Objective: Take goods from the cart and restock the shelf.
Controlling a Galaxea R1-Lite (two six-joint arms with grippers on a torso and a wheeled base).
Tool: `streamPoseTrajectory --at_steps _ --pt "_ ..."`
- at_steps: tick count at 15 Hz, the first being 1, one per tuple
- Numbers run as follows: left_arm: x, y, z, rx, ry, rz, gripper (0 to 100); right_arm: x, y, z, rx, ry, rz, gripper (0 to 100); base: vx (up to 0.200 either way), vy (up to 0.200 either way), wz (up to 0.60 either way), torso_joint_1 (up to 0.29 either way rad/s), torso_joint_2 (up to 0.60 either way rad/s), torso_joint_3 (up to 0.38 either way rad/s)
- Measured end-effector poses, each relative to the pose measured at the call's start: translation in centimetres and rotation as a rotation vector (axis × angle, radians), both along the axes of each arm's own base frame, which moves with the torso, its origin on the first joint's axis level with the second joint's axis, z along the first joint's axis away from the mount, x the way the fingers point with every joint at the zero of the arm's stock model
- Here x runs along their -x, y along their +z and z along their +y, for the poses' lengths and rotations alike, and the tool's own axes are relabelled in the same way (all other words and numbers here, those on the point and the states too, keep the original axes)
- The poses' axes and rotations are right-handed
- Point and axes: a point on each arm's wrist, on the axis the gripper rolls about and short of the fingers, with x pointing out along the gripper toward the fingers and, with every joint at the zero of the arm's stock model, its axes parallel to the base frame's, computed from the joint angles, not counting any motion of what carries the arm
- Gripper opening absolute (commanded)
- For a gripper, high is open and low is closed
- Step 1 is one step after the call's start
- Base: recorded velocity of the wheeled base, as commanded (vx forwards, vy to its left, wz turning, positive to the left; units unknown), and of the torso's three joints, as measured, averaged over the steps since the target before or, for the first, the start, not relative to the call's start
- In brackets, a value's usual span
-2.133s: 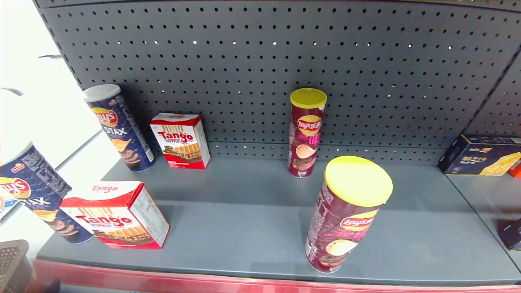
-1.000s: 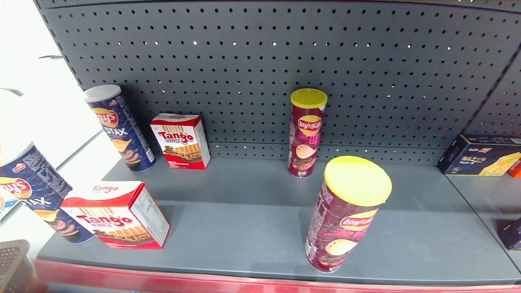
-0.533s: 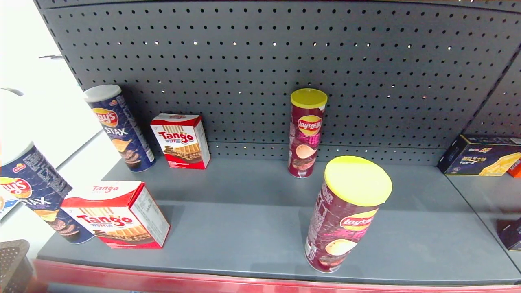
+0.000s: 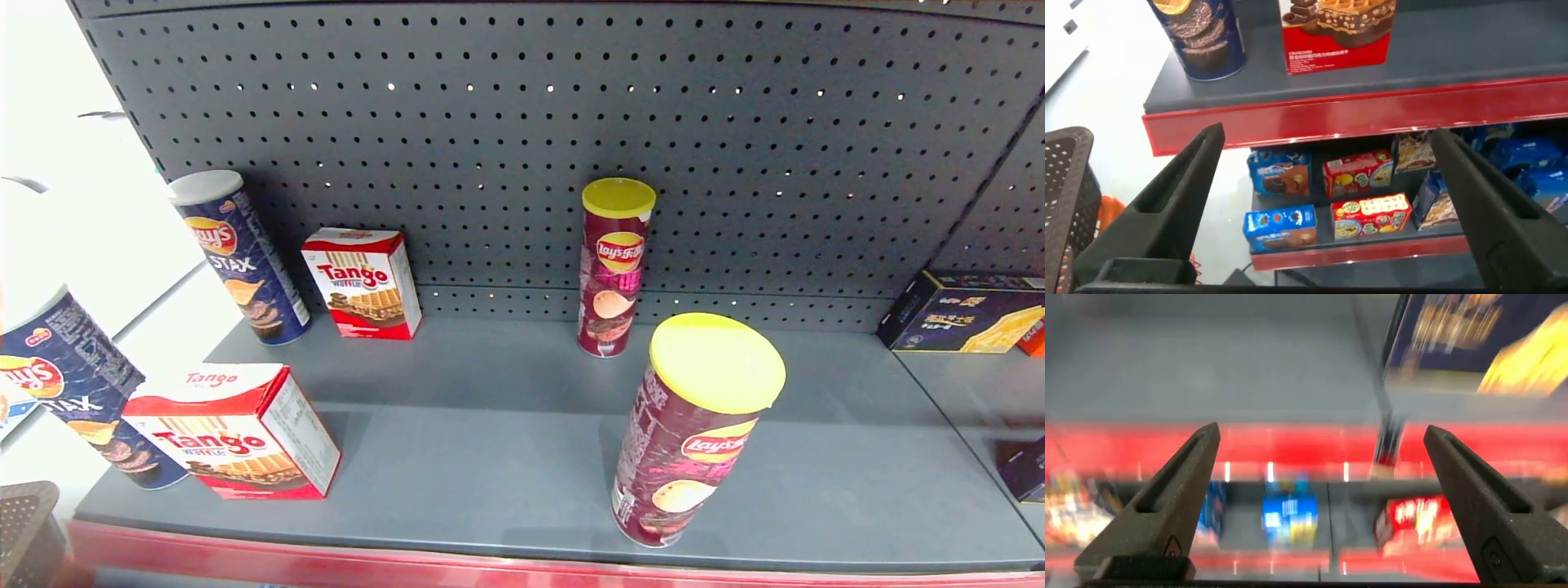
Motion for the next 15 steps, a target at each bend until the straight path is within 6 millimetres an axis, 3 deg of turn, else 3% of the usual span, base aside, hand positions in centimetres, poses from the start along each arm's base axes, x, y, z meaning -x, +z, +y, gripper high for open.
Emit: streamPoseTrajectory --at_steps 2,4,6,11,15 --pt "0.0 0.0 0.0 -0.001 0.001 -0.001 100 -0.9 4.1 0.0 -0.009 0.058 -0.018 100 0.000 0.000 0.00 0.000 0.00 0.000" --pt "0.0 0.0 0.0 -0.001 0.002 0.000 100 -3.1 8.2 0.1 -0.010 0.149 -0.013 100 0.000 0.000 0.00 0.000 0.00 0.000" --pt "0.0 0.0 0.0 -0.001 0.002 -0.001 100 -5.7 10.3 0.6 0.006 0.273 0.030 100 0.000 0.000 0.00 0.000 0.00 0.000" --pt "0.0 0.0 0.0 -0.002 0.002 -0.001 100 -10.8 10.6 2.9 0.059 0.463 0.156 100 0.000 0.000 0.00 0.000 0.00 0.000" --pt "0.0 0.0 0.0 -0.001 0.002 0.000 100 -13.6 9.2 5.3 0.087 0.576 0.262 100 0.000 0.000 0.00 0.000 0.00 0.000"
